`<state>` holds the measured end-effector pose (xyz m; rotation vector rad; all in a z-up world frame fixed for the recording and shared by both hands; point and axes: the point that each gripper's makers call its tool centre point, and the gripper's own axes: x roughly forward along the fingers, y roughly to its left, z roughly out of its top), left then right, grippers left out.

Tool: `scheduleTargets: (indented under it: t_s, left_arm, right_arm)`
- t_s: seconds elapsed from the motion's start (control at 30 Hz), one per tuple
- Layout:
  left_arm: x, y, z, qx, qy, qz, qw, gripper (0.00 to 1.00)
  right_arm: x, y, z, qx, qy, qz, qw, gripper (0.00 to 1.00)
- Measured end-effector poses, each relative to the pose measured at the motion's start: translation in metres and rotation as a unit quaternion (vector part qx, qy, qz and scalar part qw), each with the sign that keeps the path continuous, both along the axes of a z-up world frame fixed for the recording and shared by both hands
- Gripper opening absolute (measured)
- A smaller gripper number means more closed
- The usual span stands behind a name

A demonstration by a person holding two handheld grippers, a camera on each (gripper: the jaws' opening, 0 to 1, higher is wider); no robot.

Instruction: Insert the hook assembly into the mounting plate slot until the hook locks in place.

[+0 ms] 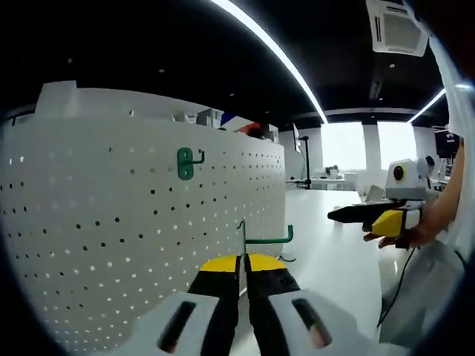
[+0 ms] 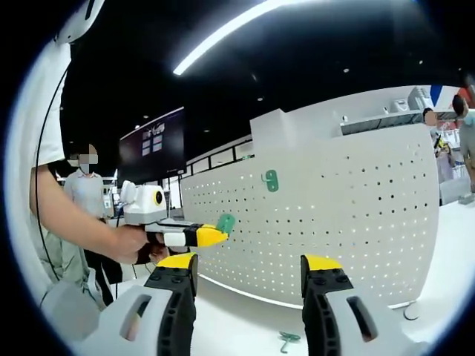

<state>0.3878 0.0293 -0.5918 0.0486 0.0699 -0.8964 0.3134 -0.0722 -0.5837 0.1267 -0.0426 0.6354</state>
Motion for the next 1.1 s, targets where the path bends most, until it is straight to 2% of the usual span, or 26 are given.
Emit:
scheduleTargets:
  t_s: [0.1, 0.17, 0.23, 0.57, 1.1]
  left_arm:
    - [0.001, 0.002, -0.001, 0.000, 0.001, 0.003, 1.0000, 0.02]
    - [0.001, 0.002, -0.001, 0.001, 0.000, 0.003, 1.0000, 0.02]
    - [0.000, 0.003, -0.001, 0.002, -0.001, 0.003, 1.0000, 0.02]
    - [-0.001, 0.002, -0.002, 0.003, -0.002, 0.005, 1.0000, 0.02]
    - [-0.004, -0.003, 0.001, -0.004, -0.002, 0.005, 1.0000, 0.02]
  right_arm:
    - [-0.001, 0.001, 0.002, 0.007, -0.001, 0.006, 1.0000, 0.49]
    - [-0.002, 0.002, 0.004, 0.062, 0.026, 0.018, 0.9976, 0.46]
    - [-0.003, 0.004, 0.003, 0.086, 0.045, 0.033, 0.9948, 0.47]
    - [0.001, 0.014, 0.002, 0.087, 0.046, 0.037, 0.9944, 0.42]
    - [0.031, 0.055, 0.012, 0.096, 0.039, 0.056, 0.9930, 0.28]
